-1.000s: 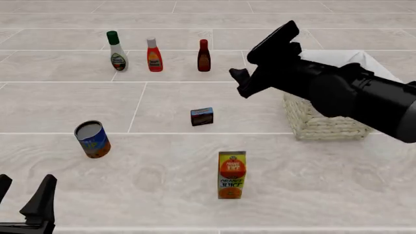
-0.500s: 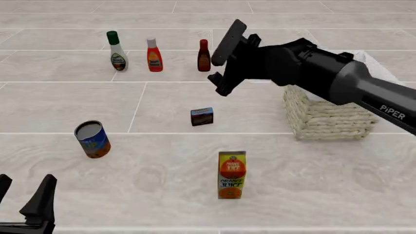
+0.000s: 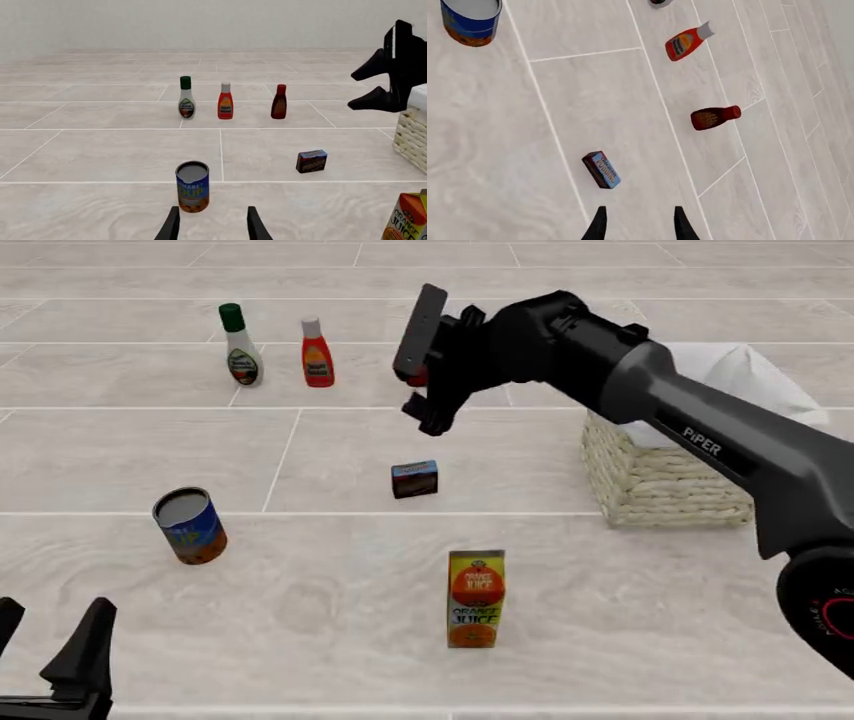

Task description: Pick the chocolate pudding and place it in the basket.

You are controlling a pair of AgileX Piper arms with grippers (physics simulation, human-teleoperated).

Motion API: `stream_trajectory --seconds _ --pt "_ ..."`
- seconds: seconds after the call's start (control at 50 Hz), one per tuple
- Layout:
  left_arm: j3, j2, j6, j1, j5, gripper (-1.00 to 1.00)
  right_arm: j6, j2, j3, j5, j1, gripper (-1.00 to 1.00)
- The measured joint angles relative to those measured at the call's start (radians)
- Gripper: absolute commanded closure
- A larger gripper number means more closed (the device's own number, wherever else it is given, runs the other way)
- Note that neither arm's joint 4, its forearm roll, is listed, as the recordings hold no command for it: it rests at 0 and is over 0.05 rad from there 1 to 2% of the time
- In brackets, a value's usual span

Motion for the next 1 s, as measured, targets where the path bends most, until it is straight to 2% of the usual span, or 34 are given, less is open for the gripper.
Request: stream_trajectory --seconds 0.46,1.0 --pt "0.003 0.001 0.0 0.0 -0.004 -1.0 -0.057 0.105 -0.074 0.118 0.001 -1.0" --pt "0.004 0.002 0.0 0.0 -0.006 -1.0 -0.128 0.221 -0.113 0.115 -0.03 -1.0"
